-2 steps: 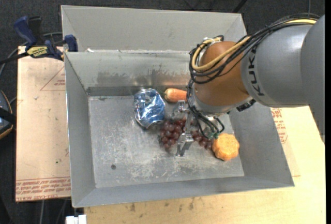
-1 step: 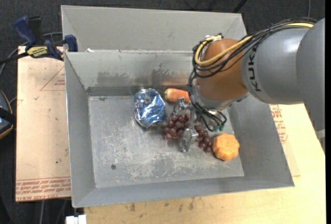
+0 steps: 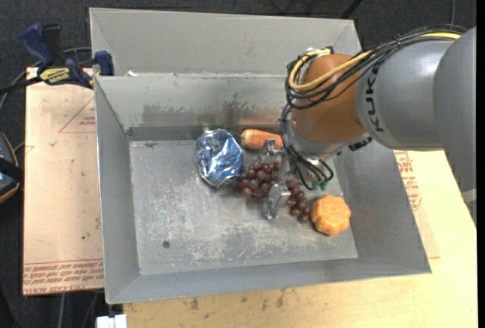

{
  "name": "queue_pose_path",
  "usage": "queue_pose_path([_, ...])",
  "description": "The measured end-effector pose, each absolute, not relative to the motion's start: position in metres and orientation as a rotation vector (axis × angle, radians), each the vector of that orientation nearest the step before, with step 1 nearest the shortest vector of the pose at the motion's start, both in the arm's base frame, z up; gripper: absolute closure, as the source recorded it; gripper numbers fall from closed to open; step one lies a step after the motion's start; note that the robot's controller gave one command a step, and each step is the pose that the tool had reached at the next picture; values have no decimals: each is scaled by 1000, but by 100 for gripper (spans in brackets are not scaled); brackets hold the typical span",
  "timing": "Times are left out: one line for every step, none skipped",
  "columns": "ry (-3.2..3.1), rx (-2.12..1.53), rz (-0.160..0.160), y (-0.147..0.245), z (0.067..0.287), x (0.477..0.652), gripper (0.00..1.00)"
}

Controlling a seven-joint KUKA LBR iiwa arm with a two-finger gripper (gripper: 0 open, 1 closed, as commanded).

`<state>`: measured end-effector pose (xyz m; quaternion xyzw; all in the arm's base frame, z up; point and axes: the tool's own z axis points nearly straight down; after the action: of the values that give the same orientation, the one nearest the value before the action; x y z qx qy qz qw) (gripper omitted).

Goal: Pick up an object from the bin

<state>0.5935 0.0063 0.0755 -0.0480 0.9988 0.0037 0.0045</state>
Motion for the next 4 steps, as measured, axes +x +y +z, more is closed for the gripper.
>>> queue_pose_path([3121,-225,3,10,78,592,0])
queue_pose_path([3117,-149,6,9,82,599,100])
queue_pose_path([3117,-148,6,9,82,599,100])
queue_pose_path([3120,-148,6,9,84,599,100])
